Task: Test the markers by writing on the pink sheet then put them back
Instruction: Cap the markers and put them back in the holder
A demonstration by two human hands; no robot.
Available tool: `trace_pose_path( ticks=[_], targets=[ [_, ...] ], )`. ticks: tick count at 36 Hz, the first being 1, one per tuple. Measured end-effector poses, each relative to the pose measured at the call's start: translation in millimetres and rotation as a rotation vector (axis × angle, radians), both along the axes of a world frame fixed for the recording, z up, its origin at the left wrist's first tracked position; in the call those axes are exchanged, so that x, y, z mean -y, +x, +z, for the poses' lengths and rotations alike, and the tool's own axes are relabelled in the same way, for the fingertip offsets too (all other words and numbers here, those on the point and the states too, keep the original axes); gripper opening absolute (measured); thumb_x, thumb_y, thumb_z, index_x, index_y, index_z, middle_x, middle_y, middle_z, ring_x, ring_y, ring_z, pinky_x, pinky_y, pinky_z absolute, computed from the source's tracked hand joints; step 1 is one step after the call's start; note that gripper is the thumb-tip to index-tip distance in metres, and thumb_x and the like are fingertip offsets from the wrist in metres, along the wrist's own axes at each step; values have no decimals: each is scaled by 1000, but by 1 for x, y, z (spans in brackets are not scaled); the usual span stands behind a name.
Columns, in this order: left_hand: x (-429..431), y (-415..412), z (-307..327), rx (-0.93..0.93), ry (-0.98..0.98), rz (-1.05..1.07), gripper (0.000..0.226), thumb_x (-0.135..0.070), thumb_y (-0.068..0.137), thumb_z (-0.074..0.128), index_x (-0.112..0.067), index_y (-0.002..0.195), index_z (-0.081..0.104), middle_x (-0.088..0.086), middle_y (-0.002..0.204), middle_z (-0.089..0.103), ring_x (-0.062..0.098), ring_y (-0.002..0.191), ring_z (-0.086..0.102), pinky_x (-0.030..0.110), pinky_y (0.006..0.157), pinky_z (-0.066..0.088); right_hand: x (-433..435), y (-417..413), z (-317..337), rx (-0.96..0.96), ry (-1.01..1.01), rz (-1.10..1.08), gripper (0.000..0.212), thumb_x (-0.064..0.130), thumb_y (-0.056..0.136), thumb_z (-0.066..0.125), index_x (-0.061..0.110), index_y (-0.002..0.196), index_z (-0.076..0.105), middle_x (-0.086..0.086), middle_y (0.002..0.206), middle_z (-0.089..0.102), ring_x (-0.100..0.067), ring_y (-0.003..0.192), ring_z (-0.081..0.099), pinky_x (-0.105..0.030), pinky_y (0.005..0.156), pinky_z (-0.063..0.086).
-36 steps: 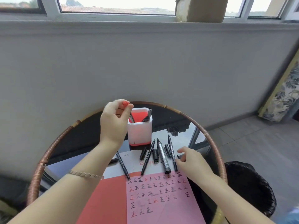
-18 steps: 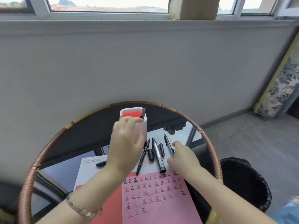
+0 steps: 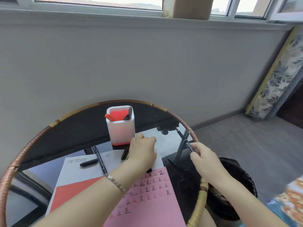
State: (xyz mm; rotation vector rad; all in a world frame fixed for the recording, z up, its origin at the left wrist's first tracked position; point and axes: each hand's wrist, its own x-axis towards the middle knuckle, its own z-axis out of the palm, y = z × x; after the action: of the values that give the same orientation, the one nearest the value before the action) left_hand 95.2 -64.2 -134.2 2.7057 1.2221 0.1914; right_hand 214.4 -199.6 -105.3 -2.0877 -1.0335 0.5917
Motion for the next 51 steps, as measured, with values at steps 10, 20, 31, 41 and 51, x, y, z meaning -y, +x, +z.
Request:
trace_pose_path(
  ticks=[10,20,31,41,51],
  targets=[
    [16,1,-11,352,-223,-17,40,0,88,43,-14,123,54,5,118,56,16,104,52,21,88,37,8,0,-6,12,6,40,34,9,93,40,17,125,48,-11,102,63,-27,95,60,-13,62,48],
    [17,-7,-10,-7,130,-158,27,-16,92,45,-16,112,64,3,108,62,26,101,48,30,73,28,6,-5,-13,7,16,46,32,10,92,42,20,121,51,2,83,60,-25,88,61,-10,58,41],
    [38,-23,12,599,-408,82,19,-16,90,49,-16,101,65,-2,95,65,12,88,59,24,72,46,11,-8,-16,30,29,54,33,10,92,44,18,123,53,7,79,59,-10,68,55,-5,49,42],
    [34,-80,33,1002,-790,307,19,-14,91,53,-25,92,69,-7,73,61,10,67,50,21,64,42,12,-26,-4,31,180,129,27,18,88,55,29,112,51,-13,77,60,-24,78,59,-15,63,45],
    [38,-107,35,1082,-845,246,13,-14,89,58,-21,87,68,-15,58,63,-2,59,53,12,57,46,11,-48,7,74,290,304,14,21,82,62,33,80,56,-4,68,62,-11,51,50,-18,52,41]
  ],
)
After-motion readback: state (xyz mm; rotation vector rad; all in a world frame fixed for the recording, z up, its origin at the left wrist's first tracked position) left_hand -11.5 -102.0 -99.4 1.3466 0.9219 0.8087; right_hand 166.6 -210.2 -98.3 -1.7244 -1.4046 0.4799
